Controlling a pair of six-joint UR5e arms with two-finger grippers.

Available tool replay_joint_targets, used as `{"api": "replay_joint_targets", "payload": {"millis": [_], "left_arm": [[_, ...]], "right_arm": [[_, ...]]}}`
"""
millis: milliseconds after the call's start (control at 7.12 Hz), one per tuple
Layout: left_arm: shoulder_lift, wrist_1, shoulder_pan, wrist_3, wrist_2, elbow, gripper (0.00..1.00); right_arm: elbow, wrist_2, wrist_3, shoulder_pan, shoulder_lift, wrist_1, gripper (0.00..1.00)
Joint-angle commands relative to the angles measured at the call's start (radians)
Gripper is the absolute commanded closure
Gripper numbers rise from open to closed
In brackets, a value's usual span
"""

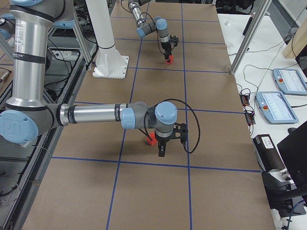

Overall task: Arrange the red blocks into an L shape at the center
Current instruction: 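Lower and close the left gripper on the central red cube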

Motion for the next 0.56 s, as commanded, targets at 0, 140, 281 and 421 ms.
{"api": "replay_joint_targets", "payload": {"millis": [0,140,281,421], "left_arm": [[-0.01,0.007,0.0,-0.039,-0.005,-0.007,1.0],[-0.033,0.016,-0.003,-0.045,-0.007,-0.007,1.0],[-0.051,0.031,-0.011,-0.071,-0.008,-0.005,1.0],[-0.106,0.086,-0.024,-0.096,-0.008,-0.002,1.0]], "right_arm": [[0.001,0.0,-0.001,0.0,0.0,0.002,0.01],[0.001,0.0,0.001,0.0,0.0,0.002,0.01],[0.001,0.0,0.001,0.0,0.0,0.002,0.01],[0.001,0.0,0.001,0.0,0.0,0.0,0.01]]}}
